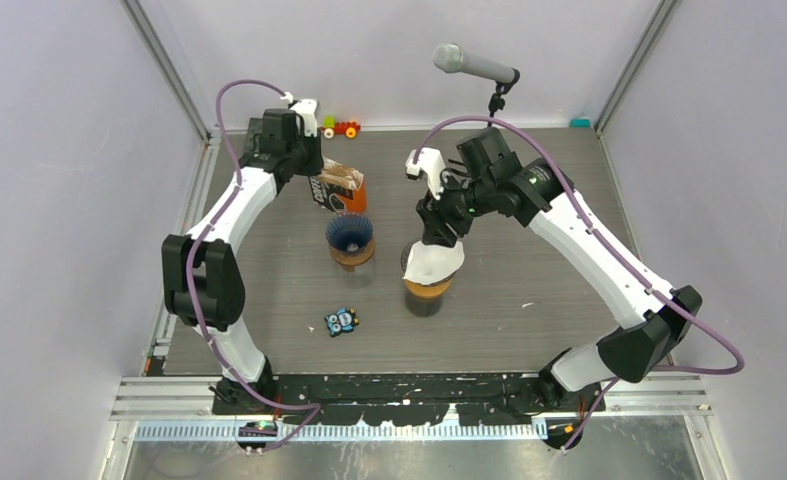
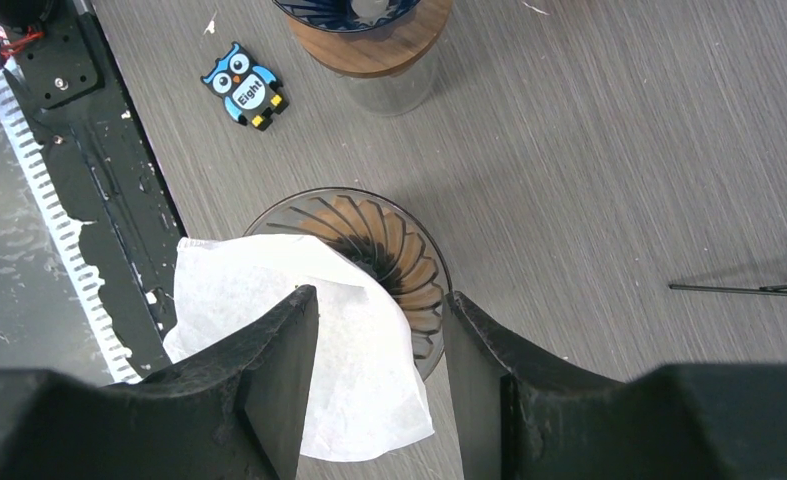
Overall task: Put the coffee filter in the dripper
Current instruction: Move the coffee filter holder to the center of the board.
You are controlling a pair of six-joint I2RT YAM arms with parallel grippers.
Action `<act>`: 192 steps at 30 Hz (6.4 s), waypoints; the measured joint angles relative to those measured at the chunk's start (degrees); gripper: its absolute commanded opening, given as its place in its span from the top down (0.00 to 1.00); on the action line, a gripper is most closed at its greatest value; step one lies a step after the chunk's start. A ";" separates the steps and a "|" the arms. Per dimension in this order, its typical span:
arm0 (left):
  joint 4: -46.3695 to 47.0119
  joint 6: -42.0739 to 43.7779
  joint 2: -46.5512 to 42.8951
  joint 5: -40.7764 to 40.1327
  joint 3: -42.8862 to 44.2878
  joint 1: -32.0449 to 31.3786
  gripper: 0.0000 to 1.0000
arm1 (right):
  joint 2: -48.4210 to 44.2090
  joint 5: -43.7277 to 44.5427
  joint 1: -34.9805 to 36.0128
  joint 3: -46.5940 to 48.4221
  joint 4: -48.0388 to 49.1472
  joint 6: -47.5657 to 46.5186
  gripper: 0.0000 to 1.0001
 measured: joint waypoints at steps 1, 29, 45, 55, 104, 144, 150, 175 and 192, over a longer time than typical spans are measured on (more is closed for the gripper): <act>0.00 0.00 -0.09 -0.24 -0.13 0.11 0.73 | 0.17 0.00 0.00 0.09 -0.02 0.00 0.46; -2.03 -11.76 3.17 -0.79 -1.99 3.37 0.60 | 0.98 -0.07 0.00 0.09 0.04 0.02 0.46; -2.29 -13.73 5.81 1.77 1.27 3.93 0.61 | 0.98 -0.35 0.00 -1.09 0.17 0.02 0.46; -2.67 -14.99 5.81 3.30 1.33 4.11 0.78 | 0.98 -0.76 0.00 -1.60 0.46 0.09 0.46; -14.60 -13.99 9.20 13.11 10.69 8.94 0.61 | 2.58 -1.81 0.00 -2.19 1.20 0.39 0.46; -19.98 -11.34 16.48 12.04 18.51 7.72 0.77 | 2.56 -1.79 0.00 -4.79 2.84 0.39 0.46; -21.16 -10.60 17.29 12.04 18.95 7.32 0.86 | 2.56 -1.79 0.00 -4.79 2.97 0.39 0.46; -40.63 6.93 20.28 10.14 31.52 9.81 1.00 | 2.54 -1.77 0.00 -5.90 3.52 0.42 0.46; -41.57 13.90 20.72 12.09 28.59 13.07 0.60 | 2.54 -1.77 0.00 -5.90 3.52 0.44 0.46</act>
